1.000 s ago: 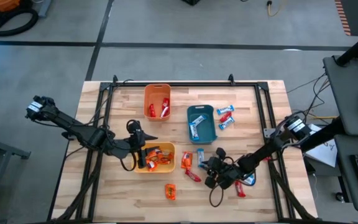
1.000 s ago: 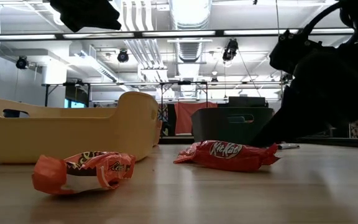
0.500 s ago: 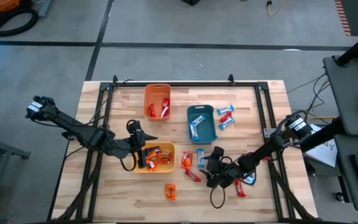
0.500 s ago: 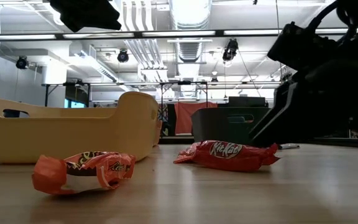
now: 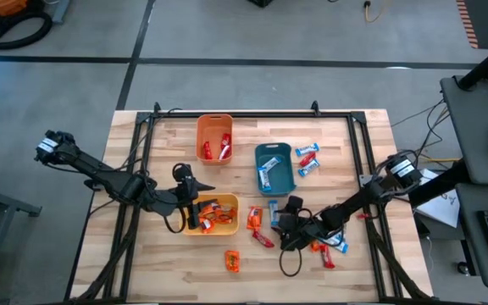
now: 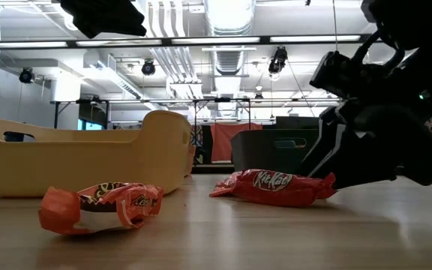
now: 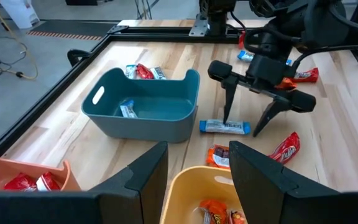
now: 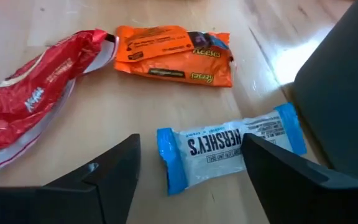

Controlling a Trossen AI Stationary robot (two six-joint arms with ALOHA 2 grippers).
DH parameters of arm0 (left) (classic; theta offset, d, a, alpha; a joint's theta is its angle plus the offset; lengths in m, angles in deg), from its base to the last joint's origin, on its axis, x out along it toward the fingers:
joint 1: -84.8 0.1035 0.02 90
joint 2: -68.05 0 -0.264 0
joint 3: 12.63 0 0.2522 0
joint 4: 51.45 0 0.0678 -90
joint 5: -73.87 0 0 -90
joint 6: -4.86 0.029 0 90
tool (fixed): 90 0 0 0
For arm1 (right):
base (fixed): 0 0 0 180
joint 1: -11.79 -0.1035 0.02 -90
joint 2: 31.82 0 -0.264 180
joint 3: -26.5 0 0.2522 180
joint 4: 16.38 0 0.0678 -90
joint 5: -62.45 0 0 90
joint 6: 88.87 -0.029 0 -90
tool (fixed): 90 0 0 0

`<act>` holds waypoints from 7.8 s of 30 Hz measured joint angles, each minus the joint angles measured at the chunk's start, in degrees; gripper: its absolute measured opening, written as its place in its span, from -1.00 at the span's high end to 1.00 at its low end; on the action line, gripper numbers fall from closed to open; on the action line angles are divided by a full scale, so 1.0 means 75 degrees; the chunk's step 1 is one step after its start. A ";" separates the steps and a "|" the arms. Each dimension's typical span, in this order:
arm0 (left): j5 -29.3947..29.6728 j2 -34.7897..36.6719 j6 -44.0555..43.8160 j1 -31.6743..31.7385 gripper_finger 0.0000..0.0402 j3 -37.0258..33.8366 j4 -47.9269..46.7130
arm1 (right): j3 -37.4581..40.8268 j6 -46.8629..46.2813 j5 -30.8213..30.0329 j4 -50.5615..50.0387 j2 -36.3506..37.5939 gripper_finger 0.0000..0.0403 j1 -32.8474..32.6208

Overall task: Organize candy in baskets
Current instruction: Put the white chocolate into the blue bin, then put the red chocolate into the orange bin

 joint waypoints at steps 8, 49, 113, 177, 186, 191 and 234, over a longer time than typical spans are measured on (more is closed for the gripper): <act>0.0000 0.0002 0.0040 0.0000 0.23 0.0000 0.0003 | -0.0009 -0.0173 0.0016 0.0036 -0.0215 0.09 0.0009; -0.0003 0.0000 0.0040 0.0000 0.23 0.0000 0.0067 | -0.0376 0.0427 -0.0042 -0.1063 0.3575 0.94 0.1595; -0.0004 0.0000 0.0043 0.0000 0.23 0.0000 0.0061 | -0.2586 -0.1960 0.2869 -0.9637 0.3567 0.08 0.5562; -0.0003 0.0000 0.0066 0.0000 0.23 0.0000 0.0061 | 0.1384 -0.2057 0.3808 -0.3896 0.3564 0.31 0.8043; -0.0003 0.0000 0.0066 0.0000 0.23 0.0000 0.0061 | 0.1402 -0.1879 0.3756 -0.3816 0.3556 0.77 0.8049; -0.0003 0.0000 0.0060 0.0000 0.23 0.0000 0.0061 | 0.1405 -0.1745 0.3808 -0.3814 0.3556 0.94 0.8049; -0.0003 0.0000 0.0063 0.0000 0.23 0.0000 0.0114 | -0.1355 -0.1942 0.3679 -0.7125 0.2221 0.75 0.7860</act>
